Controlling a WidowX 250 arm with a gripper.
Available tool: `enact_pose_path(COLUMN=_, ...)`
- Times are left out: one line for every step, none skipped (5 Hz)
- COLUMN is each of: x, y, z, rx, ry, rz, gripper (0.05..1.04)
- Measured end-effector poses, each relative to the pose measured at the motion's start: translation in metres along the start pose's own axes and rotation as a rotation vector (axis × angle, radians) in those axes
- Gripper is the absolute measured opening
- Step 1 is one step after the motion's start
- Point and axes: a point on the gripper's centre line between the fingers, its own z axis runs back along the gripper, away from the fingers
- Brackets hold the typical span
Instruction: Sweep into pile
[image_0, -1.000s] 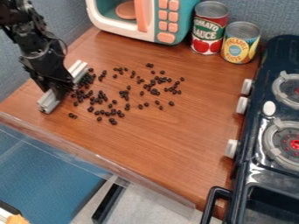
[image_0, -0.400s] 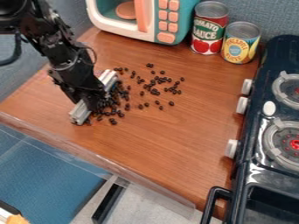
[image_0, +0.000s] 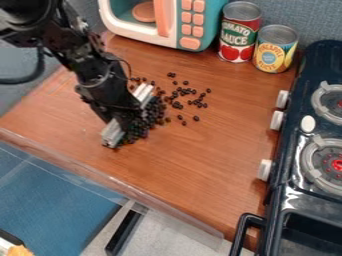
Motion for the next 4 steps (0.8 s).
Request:
enact_pose_path(x=-0.002, y=-0.022, z=-0.002, rx=-0.035, ry=0.004, rz=-0.004, gripper=0.360)
enact_pose_path(x=-0.007, y=-0.047, z=-0.003, rx=-0.083, ry=0.012, rz=-0.004, gripper=0.360)
enact_pose_path(x=-0.013, y=-0.066, z=-0.003, rx=-0.117, ry=0.023, rz=-0.009, gripper=0.360)
enact_pose_path(x=-0.022, y=-0.072, z=0.002, rx=-0.129, ry=0.054, rz=-0.024, gripper=0.359)
